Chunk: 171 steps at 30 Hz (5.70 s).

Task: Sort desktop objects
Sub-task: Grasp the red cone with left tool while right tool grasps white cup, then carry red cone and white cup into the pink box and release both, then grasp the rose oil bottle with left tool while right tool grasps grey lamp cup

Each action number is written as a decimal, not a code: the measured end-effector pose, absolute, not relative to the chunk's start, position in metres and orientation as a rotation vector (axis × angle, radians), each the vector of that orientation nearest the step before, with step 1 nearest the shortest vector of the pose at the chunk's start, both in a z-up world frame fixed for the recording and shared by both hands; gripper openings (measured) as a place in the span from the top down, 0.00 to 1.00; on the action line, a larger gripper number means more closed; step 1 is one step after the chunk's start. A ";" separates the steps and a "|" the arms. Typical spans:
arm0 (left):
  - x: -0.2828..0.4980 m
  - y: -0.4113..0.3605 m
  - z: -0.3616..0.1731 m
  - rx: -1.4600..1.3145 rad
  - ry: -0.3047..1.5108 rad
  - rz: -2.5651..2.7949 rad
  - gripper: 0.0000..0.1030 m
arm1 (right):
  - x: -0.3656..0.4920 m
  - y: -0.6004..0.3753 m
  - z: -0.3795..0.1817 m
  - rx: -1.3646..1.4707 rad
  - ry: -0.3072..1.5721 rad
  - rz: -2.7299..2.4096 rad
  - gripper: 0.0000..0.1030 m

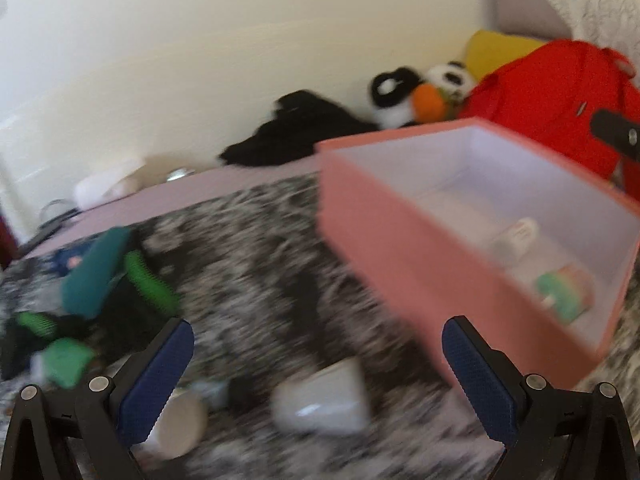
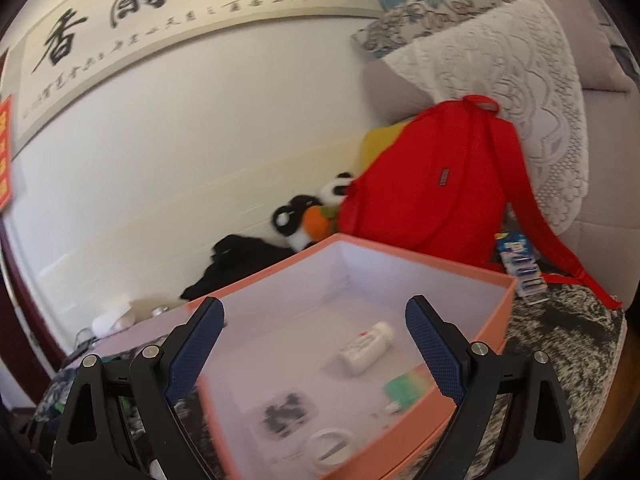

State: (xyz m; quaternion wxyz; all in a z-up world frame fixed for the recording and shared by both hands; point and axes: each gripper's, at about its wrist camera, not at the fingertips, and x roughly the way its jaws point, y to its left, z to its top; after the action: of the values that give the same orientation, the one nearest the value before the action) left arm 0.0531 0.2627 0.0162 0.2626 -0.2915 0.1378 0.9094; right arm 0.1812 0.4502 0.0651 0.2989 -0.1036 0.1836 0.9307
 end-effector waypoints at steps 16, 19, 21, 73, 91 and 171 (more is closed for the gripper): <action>-0.018 0.058 -0.050 -1.143 0.074 2.732 0.01 | 0.100 0.293 0.052 -0.434 0.417 2.796 0.20; -0.022 0.048 -0.056 -1.167 0.069 2.735 0.01 | 0.072 0.281 0.039 -0.595 0.501 2.880 0.37; -0.023 0.047 -0.060 -1.172 0.083 2.718 0.01 | 0.053 0.276 0.026 -0.734 0.591 2.919 0.48; -0.022 0.099 -0.107 -1.152 0.201 2.375 0.66 | -0.018 0.247 -0.041 -1.331 0.940 3.020 0.97; -0.007 0.091 -0.075 -1.051 0.157 2.416 0.66 | 0.002 0.253 -0.023 -1.151 0.957 3.038 0.97; -0.013 0.186 -0.066 -1.013 0.376 2.567 0.00 | 0.174 0.363 0.065 -0.350 0.504 2.921 0.24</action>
State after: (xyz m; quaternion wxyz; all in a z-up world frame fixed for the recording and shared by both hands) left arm -0.0126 0.1856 -0.0664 0.1772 -0.3581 0.1328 0.9070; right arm 0.1737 0.3625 0.0653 0.0784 -0.1169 0.1684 0.9756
